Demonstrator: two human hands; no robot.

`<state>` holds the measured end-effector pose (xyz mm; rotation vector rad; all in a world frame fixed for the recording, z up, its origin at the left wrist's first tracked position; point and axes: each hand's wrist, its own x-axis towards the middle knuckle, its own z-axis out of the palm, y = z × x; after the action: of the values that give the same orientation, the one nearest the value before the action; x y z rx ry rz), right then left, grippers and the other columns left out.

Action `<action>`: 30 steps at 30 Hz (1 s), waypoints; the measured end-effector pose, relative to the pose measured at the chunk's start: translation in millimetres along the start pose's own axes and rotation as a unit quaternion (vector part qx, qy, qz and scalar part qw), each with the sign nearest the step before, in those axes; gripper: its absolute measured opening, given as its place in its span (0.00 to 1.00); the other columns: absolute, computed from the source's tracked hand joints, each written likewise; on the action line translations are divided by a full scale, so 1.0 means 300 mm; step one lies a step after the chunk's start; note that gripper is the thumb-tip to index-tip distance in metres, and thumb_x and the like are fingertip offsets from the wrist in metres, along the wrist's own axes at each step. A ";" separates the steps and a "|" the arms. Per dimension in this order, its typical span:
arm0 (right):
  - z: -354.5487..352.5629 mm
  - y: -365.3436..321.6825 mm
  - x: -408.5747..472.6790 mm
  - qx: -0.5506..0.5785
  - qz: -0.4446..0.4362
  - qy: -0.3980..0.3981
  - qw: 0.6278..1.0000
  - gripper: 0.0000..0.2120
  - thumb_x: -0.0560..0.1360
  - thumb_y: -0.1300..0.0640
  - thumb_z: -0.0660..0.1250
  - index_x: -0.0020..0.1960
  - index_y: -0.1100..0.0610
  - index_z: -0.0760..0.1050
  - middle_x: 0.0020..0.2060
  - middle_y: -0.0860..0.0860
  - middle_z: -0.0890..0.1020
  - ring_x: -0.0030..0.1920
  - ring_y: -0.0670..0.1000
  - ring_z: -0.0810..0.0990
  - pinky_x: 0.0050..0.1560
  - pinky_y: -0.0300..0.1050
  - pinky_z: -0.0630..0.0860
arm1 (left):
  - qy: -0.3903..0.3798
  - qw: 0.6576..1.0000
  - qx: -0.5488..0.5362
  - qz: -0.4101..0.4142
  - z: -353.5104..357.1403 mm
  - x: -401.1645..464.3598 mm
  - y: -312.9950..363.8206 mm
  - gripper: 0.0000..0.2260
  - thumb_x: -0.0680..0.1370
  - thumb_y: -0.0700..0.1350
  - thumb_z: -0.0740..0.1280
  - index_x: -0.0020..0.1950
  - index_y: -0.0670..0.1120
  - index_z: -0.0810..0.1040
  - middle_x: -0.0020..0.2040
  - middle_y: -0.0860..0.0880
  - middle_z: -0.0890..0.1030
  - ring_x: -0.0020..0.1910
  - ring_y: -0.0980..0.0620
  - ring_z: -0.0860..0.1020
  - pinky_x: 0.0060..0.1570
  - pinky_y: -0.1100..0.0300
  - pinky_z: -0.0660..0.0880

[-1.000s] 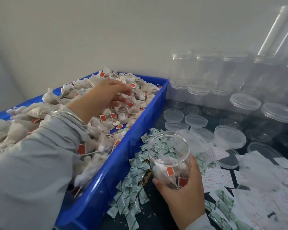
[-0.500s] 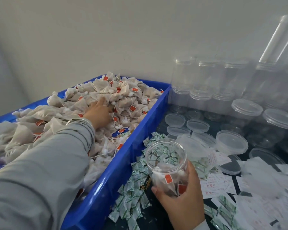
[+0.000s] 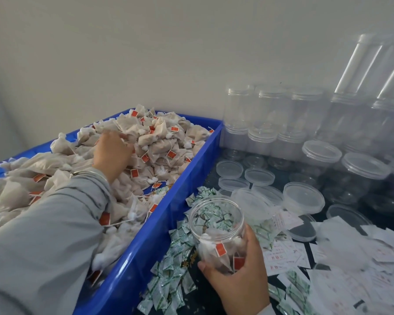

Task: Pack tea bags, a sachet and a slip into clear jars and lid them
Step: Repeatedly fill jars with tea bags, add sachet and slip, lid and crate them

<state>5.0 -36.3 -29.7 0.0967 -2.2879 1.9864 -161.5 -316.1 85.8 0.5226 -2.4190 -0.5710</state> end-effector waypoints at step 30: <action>0.014 -0.020 0.013 0.039 0.006 0.070 0.997 0.43 0.56 0.67 0.81 0.66 0.49 0.69 0.59 0.46 0.78 0.60 0.47 0.77 0.60 0.52 0.75 | -0.504 0.733 -0.433 0.148 -0.128 -0.309 0.324 0.07 0.72 0.43 0.69 0.41 0.53 0.85 0.40 0.51 0.84 0.34 0.58 0.79 0.40 0.66 0.77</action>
<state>1.7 -41.1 -23.8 -0.0476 -2.1305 2.0197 -90.7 -201.0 121.1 -0.7754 -2.5682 -2.0732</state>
